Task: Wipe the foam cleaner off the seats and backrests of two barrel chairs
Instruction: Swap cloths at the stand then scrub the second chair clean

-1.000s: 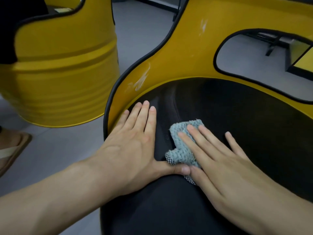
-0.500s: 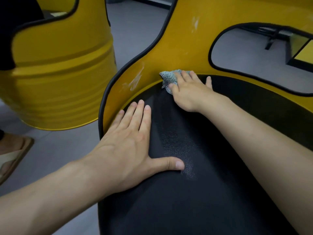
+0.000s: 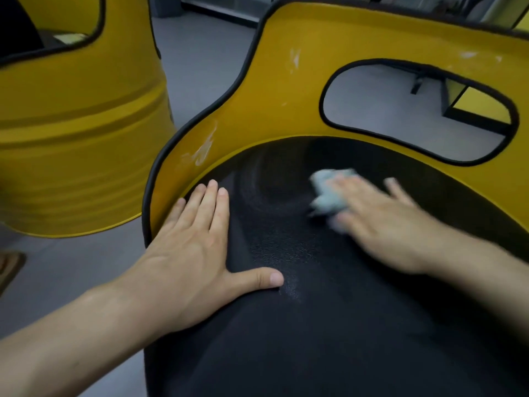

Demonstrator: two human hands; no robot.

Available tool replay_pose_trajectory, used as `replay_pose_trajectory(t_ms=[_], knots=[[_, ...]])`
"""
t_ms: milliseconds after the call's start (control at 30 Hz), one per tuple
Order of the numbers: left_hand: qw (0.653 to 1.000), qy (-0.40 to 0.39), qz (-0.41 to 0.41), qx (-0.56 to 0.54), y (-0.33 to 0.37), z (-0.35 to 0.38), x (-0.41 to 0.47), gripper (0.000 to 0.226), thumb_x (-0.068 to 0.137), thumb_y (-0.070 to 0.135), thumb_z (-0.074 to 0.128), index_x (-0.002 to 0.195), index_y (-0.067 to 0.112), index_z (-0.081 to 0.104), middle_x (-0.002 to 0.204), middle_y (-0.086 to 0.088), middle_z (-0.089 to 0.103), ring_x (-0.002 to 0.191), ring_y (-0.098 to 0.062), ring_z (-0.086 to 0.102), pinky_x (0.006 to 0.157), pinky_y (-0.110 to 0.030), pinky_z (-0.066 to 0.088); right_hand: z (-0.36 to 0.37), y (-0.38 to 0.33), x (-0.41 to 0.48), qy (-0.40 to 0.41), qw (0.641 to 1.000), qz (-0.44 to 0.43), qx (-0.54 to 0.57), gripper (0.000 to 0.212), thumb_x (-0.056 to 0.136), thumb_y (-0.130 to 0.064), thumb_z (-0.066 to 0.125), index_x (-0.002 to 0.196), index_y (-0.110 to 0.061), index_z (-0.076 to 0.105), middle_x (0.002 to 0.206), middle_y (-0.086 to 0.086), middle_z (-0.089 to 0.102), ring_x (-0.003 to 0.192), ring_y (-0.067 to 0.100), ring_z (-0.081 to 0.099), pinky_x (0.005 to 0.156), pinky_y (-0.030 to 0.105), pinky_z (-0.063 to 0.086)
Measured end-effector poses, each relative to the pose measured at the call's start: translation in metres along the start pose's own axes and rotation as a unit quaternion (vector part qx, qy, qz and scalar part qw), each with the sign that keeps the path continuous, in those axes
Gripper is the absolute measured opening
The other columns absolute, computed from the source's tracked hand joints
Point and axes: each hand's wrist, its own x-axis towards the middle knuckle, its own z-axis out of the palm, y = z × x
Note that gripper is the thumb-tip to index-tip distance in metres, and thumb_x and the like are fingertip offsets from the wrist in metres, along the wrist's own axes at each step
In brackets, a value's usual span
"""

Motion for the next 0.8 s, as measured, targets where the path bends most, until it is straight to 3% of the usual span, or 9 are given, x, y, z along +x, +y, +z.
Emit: replay_pose_trajectory(t_ms=[100, 167, 300, 433, 533, 600, 700, 800], knots=[[1.000, 0.002, -0.006, -0.006, 0.001, 0.000, -0.001, 0.144, 0.048, 0.110, -0.001, 0.151, 0.017, -0.037, 0.160, -0.001, -0.041, 0.145, -0.013, -0.039, 0.122, -0.035, -0.017, -0.003, 0.073, 0.023, 0.022, 0.980, 0.190, 0.047, 0.064, 0.106, -0.051, 0.016, 0.161, -0.025, -0.002, 0.168, -0.009, -0.005, 0.152, 0.005, -0.009, 0.123, 0.055, -0.004], [1.000, 0.001, -0.007, -0.008, 0.001, 0.000, -0.001, 0.143, 0.049, 0.109, 0.001, 0.151, 0.017, -0.037, 0.159, 0.000, -0.042, 0.146, -0.013, -0.039, 0.124, -0.037, -0.016, 0.003, 0.093, 0.036, 0.037, 0.972, 0.224, 0.053, 0.065, 0.104, -0.052, 0.014, 0.161, -0.023, 0.000, 0.169, -0.005, -0.004, 0.154, 0.012, -0.007, 0.122, 0.057, -0.002], [1.000, 0.000, -0.007, -0.009, 0.001, 0.000, -0.001, 0.144, 0.048, 0.110, 0.000, 0.151, 0.017, -0.037, 0.159, 0.000, -0.042, 0.146, -0.013, -0.038, 0.124, -0.037, -0.016, 0.004, 0.043, 0.057, 0.063, 0.984, 0.153, 0.068, 0.062, 0.107, -0.046, 0.018, 0.161, -0.021, 0.004, 0.169, 0.000, -0.002, 0.155, 0.018, -0.005, 0.122, 0.058, 0.002], [1.000, -0.003, -0.016, 0.002, 0.005, -0.002, -0.002, 0.146, 0.047, 0.109, -0.002, 0.154, 0.015, -0.032, 0.161, -0.003, -0.039, 0.147, -0.015, -0.036, 0.122, -0.034, -0.016, -0.002, -0.065, 0.062, 0.060, 0.995, -0.052, 0.059, 0.059, 0.108, -0.045, 0.018, 0.161, -0.029, -0.003, 0.169, -0.004, -0.010, 0.153, 0.016, -0.016, 0.121, 0.058, -0.007], [0.999, 0.013, -0.030, 0.029, 0.007, -0.002, -0.008, 0.145, 0.049, 0.105, -0.010, 0.161, 0.014, -0.011, 0.167, -0.012, -0.023, 0.153, -0.021, -0.026, 0.124, -0.036, -0.012, 0.000, -0.117, 0.055, 0.065, 0.983, -0.162, 0.061, 0.059, 0.108, -0.046, 0.017, 0.160, -0.030, -0.006, 0.168, -0.006, -0.013, 0.152, 0.014, -0.020, 0.121, 0.056, -0.011], [0.998, 0.014, -0.039, 0.048, 0.008, -0.003, -0.013, 0.144, 0.048, 0.102, -0.016, 0.161, 0.012, -0.009, 0.168, -0.013, -0.020, 0.154, -0.022, -0.021, 0.125, -0.035, -0.010, 0.000, -0.119, 0.049, 0.066, 0.980, -0.179, 0.050, 0.059, 0.108, -0.047, 0.015, 0.160, -0.033, -0.008, 0.168, -0.010, -0.013, 0.152, 0.011, -0.020, 0.121, 0.056, -0.012], [0.998, 0.003, -0.046, 0.051, 0.008, -0.005, -0.016, 0.140, 0.047, 0.099, -0.019, 0.155, 0.011, -0.028, 0.165, -0.011, -0.028, 0.153, -0.019, -0.024, 0.121, -0.030, -0.014, -0.005, -0.094, 0.051, 0.062, 0.985, -0.161, 0.000, 0.056, 0.108, -0.043, 0.016, 0.160, -0.034, -0.002, 0.167, -0.014, -0.010, 0.153, 0.009, -0.012, 0.120, 0.060, -0.011], [0.998, -0.008, -0.046, 0.037, 0.007, -0.005, -0.017, 0.137, 0.047, 0.100, -0.018, 0.148, 0.010, -0.037, 0.162, -0.007, -0.035, 0.151, -0.017, -0.030, 0.118, -0.029, -0.016, -0.015, -0.037, 0.077, 0.060, 0.998, -0.033, -0.002, 0.056, 0.108, -0.040, 0.018, 0.161, -0.026, 0.005, 0.169, -0.009, -0.005, 0.155, 0.017, -0.006, 0.120, 0.063, -0.003]])
